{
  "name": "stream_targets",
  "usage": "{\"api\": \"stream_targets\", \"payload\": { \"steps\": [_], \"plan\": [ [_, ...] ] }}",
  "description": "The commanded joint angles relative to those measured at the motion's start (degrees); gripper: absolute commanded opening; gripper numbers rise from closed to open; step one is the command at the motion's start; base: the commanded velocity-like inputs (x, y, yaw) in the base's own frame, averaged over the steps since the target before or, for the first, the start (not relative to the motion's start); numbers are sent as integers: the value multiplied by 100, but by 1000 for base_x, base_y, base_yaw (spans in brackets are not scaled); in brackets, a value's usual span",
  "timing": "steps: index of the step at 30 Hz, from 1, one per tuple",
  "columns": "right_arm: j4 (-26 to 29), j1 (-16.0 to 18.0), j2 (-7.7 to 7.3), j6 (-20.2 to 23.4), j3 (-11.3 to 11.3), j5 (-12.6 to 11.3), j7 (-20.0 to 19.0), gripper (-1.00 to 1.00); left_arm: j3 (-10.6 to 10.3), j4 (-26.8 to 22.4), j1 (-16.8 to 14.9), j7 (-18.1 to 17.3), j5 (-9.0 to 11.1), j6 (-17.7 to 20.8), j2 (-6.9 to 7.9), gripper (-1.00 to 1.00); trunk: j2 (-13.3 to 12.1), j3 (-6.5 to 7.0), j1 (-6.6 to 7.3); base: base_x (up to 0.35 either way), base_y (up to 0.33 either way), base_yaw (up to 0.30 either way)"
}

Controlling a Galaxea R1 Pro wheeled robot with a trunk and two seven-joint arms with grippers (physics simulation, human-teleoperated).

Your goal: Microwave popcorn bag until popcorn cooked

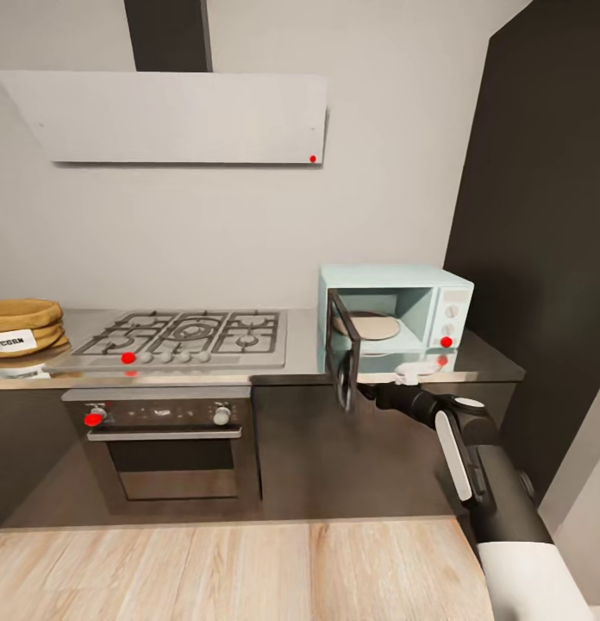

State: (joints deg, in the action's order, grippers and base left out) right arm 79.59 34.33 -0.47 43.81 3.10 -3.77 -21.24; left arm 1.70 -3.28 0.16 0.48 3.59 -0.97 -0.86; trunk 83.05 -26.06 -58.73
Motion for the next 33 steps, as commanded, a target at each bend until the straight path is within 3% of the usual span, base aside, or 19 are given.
{"api": "stream_targets", "payload": {
  "steps": [1,15,19,20,26,33],
  "plan": [
    [1,4,2,40,6,-56,-3,100,12,-6,1,5,37,-8,-2,100,3,-5,0,0,124,0],
    [-38,4,-18,34,54,-19,71,100,12,-6,1,6,37,-8,-2,100,3,-5,0,0,92,0],
    [-40,4,-32,42,532,18,104,100,13,-7,1,9,37,-8,-2,100,3,-5,0,0,2,0],
    [-40,4,-69,41,722,125,124,100,13,-7,1,10,37,-8,-2,100,3,-5,0,0,0,0],
    [-23,4,-303,31,1327,524,177,100,14,-6,1,10,37,-8,-2,100,3,-5,0,0,0,0],
    [-17,4,-304,31,1345,552,456,100,14,-9,1,10,37,-8,-2,100,3,-5,0,0,0,0]
  ]
}}
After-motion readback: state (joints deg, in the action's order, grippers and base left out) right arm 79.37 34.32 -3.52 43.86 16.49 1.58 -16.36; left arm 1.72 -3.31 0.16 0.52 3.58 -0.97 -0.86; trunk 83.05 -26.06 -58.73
